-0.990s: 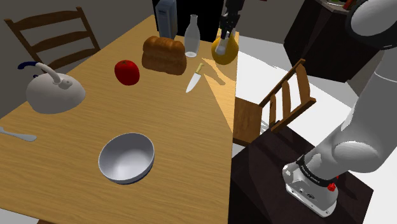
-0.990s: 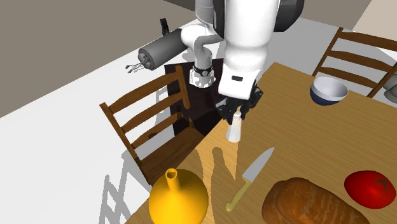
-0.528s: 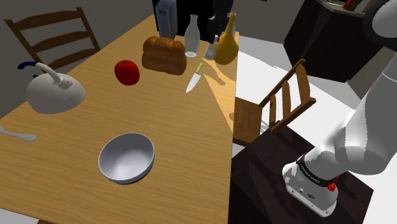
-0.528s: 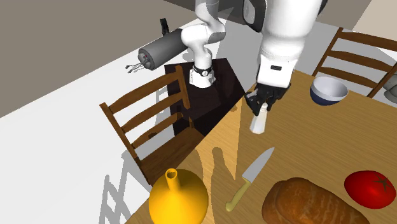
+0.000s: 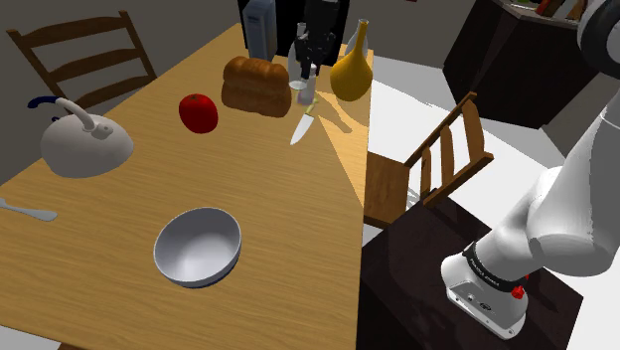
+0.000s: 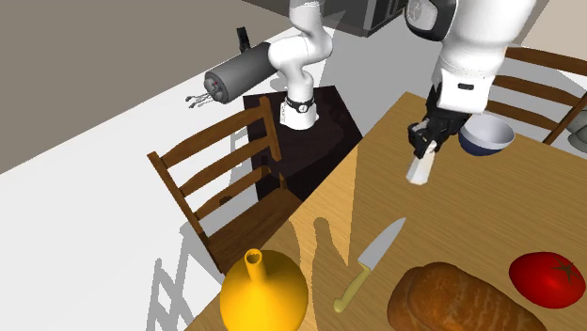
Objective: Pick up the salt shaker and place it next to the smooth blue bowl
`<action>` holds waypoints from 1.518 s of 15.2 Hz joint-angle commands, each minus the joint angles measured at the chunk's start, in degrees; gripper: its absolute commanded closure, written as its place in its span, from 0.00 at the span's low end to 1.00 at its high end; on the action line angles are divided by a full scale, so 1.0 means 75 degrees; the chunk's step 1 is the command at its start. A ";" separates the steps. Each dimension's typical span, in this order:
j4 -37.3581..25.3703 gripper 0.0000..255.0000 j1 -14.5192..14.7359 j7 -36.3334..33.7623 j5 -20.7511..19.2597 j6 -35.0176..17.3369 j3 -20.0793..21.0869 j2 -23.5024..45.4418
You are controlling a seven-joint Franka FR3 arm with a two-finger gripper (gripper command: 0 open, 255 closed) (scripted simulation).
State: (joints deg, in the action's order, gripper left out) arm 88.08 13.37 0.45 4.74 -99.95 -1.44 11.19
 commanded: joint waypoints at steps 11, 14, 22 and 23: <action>-0.1083 1.00 0.1241 -0.2011 -0.0244 0.0182 0.0732 0.0757; -0.1613 1.00 0.1579 -0.2498 -0.0337 0.0311 0.0882 0.1129; -0.3949 1.00 0.2580 -0.3718 -0.0664 0.1052 0.1174 0.2663; -0.4410 1.00 0.2726 -0.3858 -0.0712 0.1221 0.1194 0.2949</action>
State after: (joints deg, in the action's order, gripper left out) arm 57.35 32.75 -27.28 -0.31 -91.69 7.30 31.91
